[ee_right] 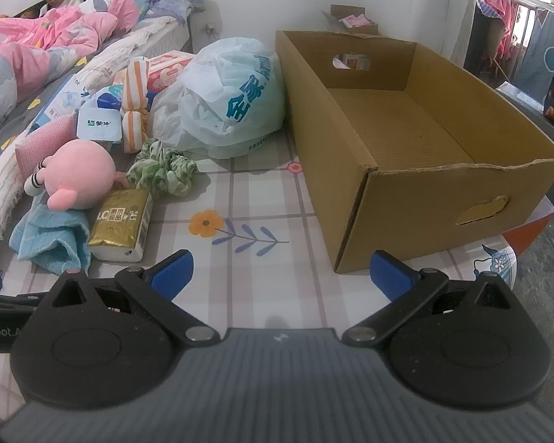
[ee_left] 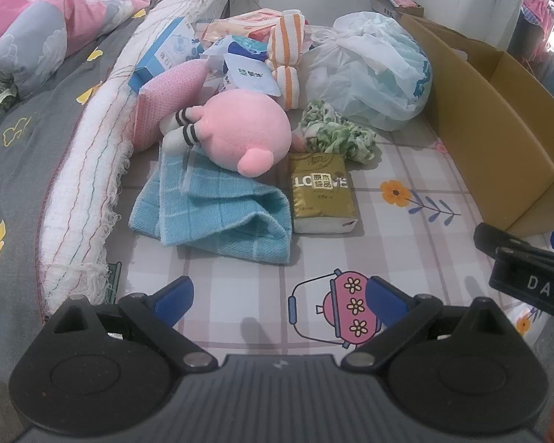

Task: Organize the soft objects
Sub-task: 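Move the right gripper down to the pink mesh pad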

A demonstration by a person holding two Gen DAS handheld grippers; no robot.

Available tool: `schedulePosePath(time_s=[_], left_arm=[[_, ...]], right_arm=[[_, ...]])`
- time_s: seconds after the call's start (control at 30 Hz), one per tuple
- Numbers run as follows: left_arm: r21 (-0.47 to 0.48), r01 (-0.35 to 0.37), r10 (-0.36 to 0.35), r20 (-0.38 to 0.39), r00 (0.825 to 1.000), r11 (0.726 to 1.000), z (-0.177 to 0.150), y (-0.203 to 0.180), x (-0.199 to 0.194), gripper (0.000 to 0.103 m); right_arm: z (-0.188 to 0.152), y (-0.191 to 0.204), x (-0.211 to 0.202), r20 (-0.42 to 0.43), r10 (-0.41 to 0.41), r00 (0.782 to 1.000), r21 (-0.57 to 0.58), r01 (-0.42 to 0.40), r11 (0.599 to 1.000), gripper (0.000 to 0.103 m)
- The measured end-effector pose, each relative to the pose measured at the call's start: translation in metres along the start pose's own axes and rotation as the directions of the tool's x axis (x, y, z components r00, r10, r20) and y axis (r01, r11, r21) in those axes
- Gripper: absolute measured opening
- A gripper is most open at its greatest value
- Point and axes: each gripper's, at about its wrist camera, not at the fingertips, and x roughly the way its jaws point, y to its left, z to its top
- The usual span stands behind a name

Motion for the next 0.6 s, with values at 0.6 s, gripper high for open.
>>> schedulePosePath(time_s=[0.6], left_arm=[[0.022,-0.037,0.033,0.184,0.982,0.999,0.023,0.048,-0.029,0.1]], right_arm=[[0.056,0.035,-0.006,0.148,0.293,0.945,-0.056,-0.288,0.956,0.102]])
